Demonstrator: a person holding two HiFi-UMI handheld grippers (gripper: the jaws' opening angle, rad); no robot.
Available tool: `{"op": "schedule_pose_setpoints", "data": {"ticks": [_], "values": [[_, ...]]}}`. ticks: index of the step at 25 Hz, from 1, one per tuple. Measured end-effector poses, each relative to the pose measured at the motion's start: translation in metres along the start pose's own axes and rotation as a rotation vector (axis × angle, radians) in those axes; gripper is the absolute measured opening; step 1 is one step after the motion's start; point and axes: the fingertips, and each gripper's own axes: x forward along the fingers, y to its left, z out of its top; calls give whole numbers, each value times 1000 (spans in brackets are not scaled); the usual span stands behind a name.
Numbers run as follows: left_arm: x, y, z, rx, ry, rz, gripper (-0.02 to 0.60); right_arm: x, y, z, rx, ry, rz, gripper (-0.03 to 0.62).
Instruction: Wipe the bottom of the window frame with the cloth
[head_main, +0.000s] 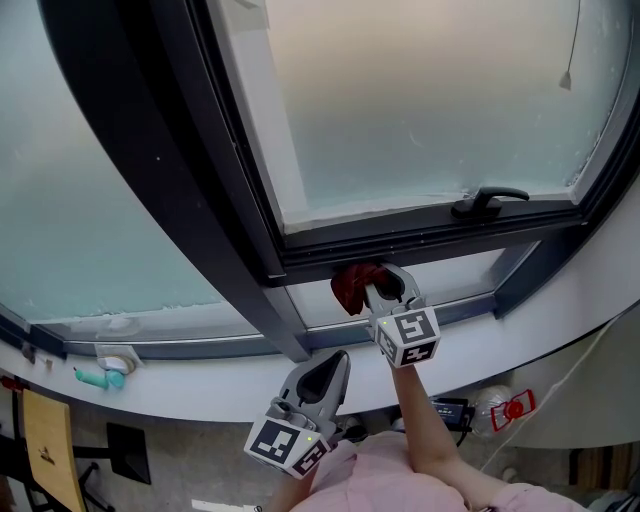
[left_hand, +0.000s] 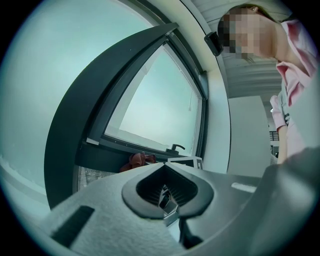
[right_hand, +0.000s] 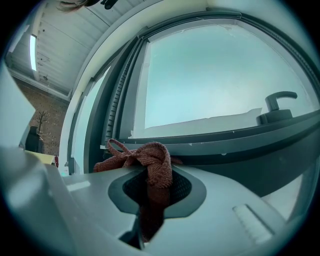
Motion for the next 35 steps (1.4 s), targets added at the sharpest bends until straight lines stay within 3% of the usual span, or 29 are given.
{"op": "schedule_pose_setpoints", "data": {"ticks": [6,20,28,35], "values": [[3,-1,1,-7,-4,-7,2,-1,-2,0,-6,4,0,55],[7,-1,-1,-8,3,-12,2,-15,-29,1,-9,5,-99,55],[1,9,1,21,14,28,2,-20,-40,1,-10,-14,-124,57],[1,13,4,53,35,20,2,-19,-39,2,-37,-29,-132,57]]}}
